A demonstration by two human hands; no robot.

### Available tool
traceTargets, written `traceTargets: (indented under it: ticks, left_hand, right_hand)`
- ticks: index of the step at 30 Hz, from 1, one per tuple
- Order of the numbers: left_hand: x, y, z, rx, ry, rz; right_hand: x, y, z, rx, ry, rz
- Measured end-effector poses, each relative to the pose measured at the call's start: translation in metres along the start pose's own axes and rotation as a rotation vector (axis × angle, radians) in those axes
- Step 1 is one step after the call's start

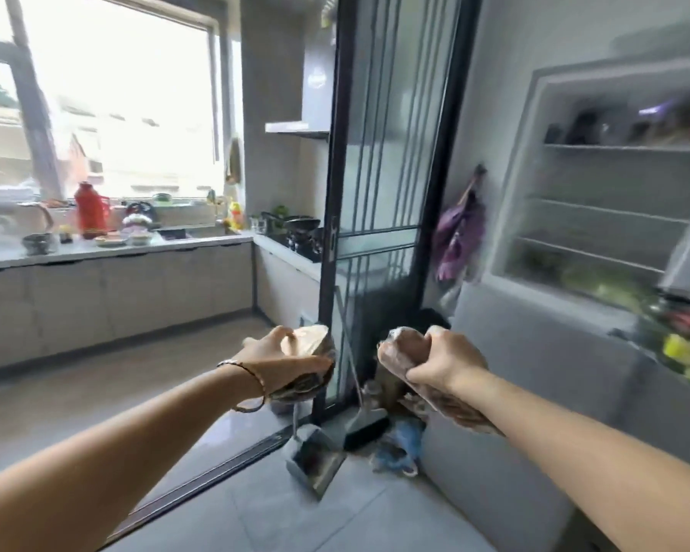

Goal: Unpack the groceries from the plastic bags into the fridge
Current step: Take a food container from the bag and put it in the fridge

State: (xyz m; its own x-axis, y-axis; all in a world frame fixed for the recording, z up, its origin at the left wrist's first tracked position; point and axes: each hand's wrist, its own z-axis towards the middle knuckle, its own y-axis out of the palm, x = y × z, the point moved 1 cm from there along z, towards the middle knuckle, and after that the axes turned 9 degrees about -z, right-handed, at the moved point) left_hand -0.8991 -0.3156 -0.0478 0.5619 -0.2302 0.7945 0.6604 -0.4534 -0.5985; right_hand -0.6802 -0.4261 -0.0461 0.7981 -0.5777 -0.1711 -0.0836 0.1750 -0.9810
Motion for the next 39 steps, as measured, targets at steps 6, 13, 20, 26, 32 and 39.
traceTargets:
  ticks: [6,13,20,26,32,39]
  left_hand:
    - [0.111,0.081,0.129,-0.140,0.269,0.086]
    - [0.255,0.156,0.267,-0.241,0.575,0.037]
    - [0.396,0.230,0.387,-0.351,0.733,-0.089]
    - [0.501,0.297,0.457,-0.378,0.855,-0.063]
    - [0.594,0.370,0.533,-0.373,0.882,-0.095]
    - [0.677,0.400,0.602,-0.431,0.874,-0.136]
  right_hand:
    - [0.105,-0.041,0.092,0.107,0.156,-0.072]
    - [0.202,-0.109,0.192,0.287,0.335,-0.127]
    - [0.291,-0.165,0.268,0.451,0.510,-0.101]
    - [0.374,-0.206,0.342,0.628,0.597,-0.152]
    - [0.465,-0.255,0.453,0.851,0.503,-0.264]
    - [0.508,-0.347,0.582,1.029,0.226,-0.498]
